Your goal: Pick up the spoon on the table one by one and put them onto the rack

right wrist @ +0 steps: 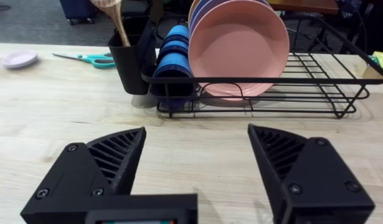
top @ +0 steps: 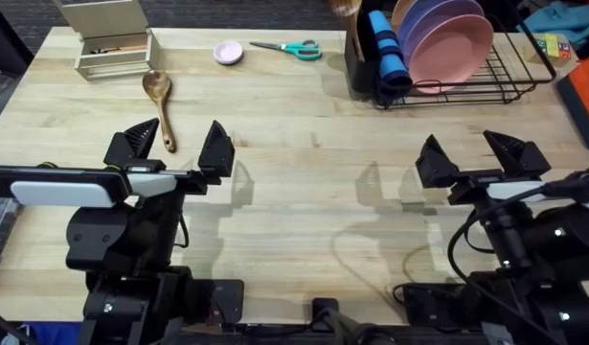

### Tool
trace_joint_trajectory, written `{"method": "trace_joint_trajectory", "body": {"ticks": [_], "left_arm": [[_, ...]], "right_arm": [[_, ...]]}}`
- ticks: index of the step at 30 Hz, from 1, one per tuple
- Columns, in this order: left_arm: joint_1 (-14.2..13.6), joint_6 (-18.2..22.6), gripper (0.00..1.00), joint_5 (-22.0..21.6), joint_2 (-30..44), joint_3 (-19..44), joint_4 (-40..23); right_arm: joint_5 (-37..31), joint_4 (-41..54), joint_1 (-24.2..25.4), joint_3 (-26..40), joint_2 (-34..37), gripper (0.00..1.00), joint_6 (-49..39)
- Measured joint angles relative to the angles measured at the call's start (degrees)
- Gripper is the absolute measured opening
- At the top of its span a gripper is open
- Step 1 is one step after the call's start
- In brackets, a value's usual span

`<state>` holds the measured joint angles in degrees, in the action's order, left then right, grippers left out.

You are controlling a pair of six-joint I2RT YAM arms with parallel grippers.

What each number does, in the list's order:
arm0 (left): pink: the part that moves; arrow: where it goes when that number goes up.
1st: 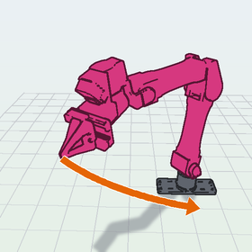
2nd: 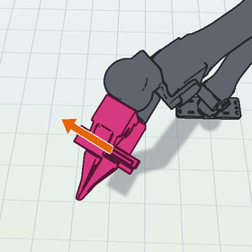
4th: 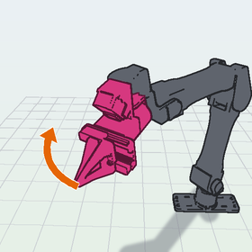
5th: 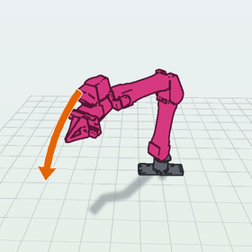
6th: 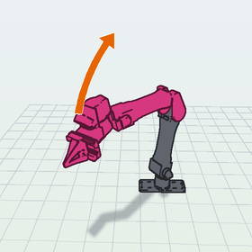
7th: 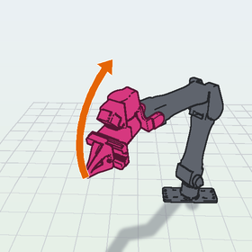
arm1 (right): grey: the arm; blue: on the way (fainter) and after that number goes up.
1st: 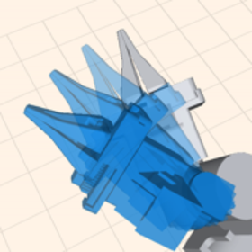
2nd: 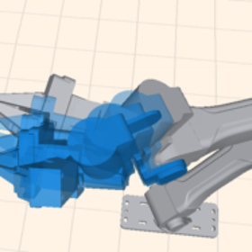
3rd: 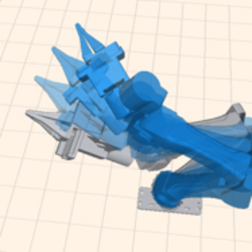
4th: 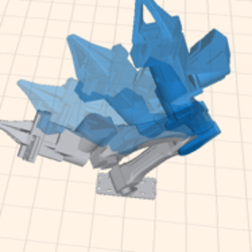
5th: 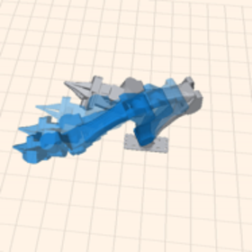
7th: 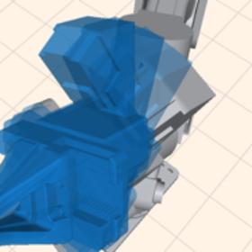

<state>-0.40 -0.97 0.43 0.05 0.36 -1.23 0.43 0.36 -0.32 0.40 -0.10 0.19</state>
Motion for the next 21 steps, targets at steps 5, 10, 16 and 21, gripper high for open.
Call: {"method": "trace_joint_trajectory", "body": {"ticks": [5, 10, 16, 21], "left_arm": [[0.0, 0.0, 0.994, 0.0, 0.0, 0.0, 0.0], [0.0, 0.0, 0.994, 0.0, 0.0, 0.0, 0.0], [0.0, 0.0, 0.994, 0.0, 0.0, 0.0, 0.0], [0.0, 0.0, 0.993, 0.0, 0.0, 0.0, -0.6]], "right_arm": [[0.0, 0.3, 0.0, 0.0, 0.0, 0.994, 0.0], [0.0, 0.3, 0.0, 0.0, 0.1, 0.994, 0.0], [0.0, 0.4, 0.0, 0.0, 0.1, 0.994, -0.2], [0.0, 0.8, 0.0, 0.1, 0.1, 0.994, -0.4]]}}
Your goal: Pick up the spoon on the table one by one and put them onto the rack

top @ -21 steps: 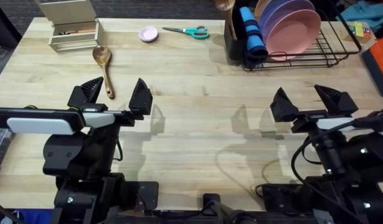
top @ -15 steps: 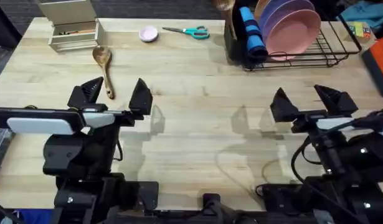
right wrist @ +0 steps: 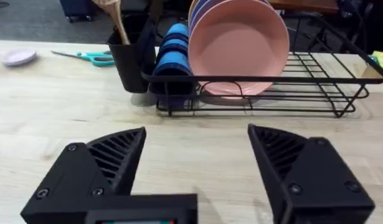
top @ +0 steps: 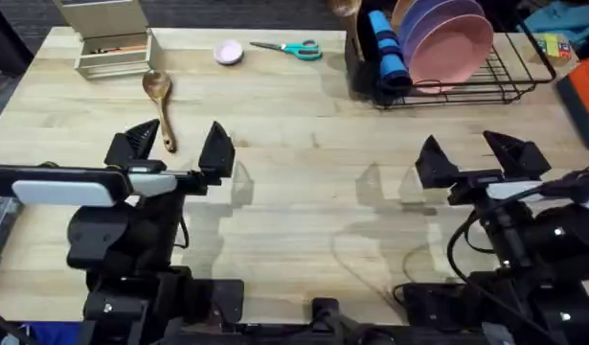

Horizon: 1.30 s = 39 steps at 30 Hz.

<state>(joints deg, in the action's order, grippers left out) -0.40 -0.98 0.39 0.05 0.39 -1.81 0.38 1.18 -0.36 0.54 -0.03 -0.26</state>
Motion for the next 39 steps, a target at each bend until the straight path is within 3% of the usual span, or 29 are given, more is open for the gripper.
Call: {"method": "trace_joint_trajectory", "body": {"ticks": [5, 8, 14, 26, 30, 35, 39], "left_arm": [[0.0, 0.0, 0.993, -0.8, 0.1, 3.2, -9.6], [0.0, -0.1, 0.993, -2.5, 0.4, 9.3, -19.1], [0.0, -0.1, 0.993, -3.7, 5.0, 21.9, -26.1], [0.0, -0.1, 0.993, -4.6, 29.7, 44.8, -30.2], [0.0, 0.0, 0.993, -4.7, 38.0, 53.9, -34.8], [0.0, 0.0, 0.993, -4.7, 47.9, 64.0, -42.4], [0.0, 0.0, 0.993, -4.7, 54.5, 68.6, -43.8]], "right_arm": [[0.4, 6.1, 0.0, 3.0, 0.0, 0.994, 0.1], [0.5, 14.7, 0.0, 7.5, 0.4, 0.994, 0.1], [0.6, 23.8, 0.0, 20.8, 6.7, 0.994, 0.0], [0.8, 34.9, 0.0, 53.2, 36.8, 0.994, 0.0], [0.9, 39.9, 0.0, 64.3, 46.7, 0.994, 0.0], [0.9, 43.5, 0.0, 72.9, 56.1, 0.994, 0.0], [1.3, 43.9, 0.0, 75.6, 60.8, 0.994, 0.0]]}}
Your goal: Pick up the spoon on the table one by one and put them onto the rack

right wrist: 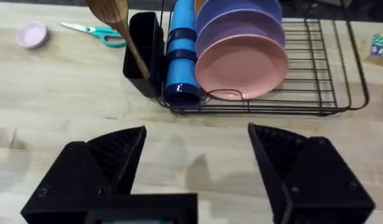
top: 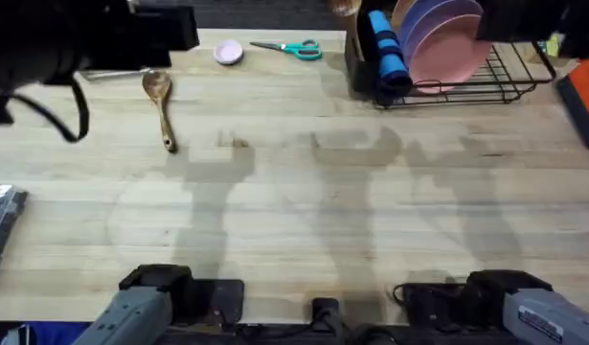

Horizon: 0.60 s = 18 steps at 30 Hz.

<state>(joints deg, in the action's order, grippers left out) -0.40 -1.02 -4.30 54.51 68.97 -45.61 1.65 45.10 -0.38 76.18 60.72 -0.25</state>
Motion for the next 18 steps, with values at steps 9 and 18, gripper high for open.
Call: {"method": "trace_joint_trajectory", "body": {"ticks": [9, 18], "left_arm": [[0.0, 0.0, 0.992, -1.8, 5.1, 0.5, -0.7], [6.5, -3.3, 0.992, -4.4, 11.7, 0.5, -0.6]], "right_arm": [[1.3, 0.2, -0.2, 0.2, 1.9, 0.994, 0.0], [1.4, 0.2, -0.2, 0.2, 1.9, 0.994, 0.0]]}}
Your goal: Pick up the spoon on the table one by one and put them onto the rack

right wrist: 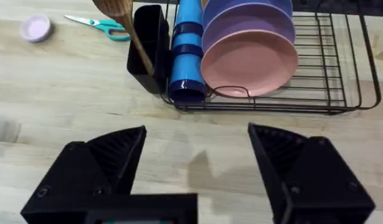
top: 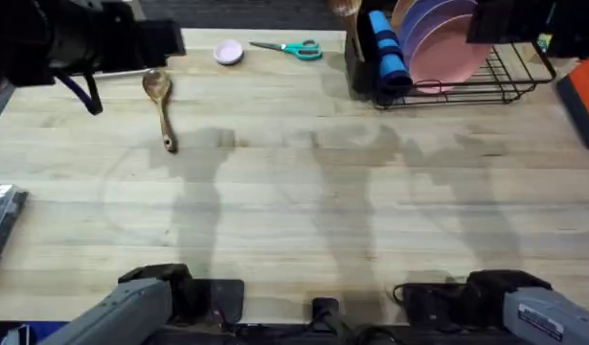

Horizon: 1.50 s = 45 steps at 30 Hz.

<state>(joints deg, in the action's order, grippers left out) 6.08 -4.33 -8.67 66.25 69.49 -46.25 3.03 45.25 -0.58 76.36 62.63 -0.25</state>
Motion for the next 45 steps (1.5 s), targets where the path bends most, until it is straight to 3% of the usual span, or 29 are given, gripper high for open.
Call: {"method": "trace_joint_trajectory", "body": {"ticks": [7, 14, 35, 45], "left_arm": [[7.9, -2.1, 0.991, 0.8, 8.1, 0.0, 1.5], [12.2, -4.8, 0.993, 1.3, 15.7, 0.0, 6.9], [12.4, -8.2, 0.993, 1.6, 38.2, 0.0, 19.6], [12.4, -8.5, 0.993, 2.3, 42.9, 0.4, 23.6]], "right_arm": [[0.0, 0.0, 0.0, 0.0, 0.0, 0.994, 0.0], [0.0, 0.0, 0.0, 0.0, 0.0, 0.994, 0.0], [0.0, -0.1, 0.0, 0.0, 0.0, 0.994, 0.0], [0.0, -2.5, 0.0, 0.0, 0.0, 0.994, 0.0]]}}
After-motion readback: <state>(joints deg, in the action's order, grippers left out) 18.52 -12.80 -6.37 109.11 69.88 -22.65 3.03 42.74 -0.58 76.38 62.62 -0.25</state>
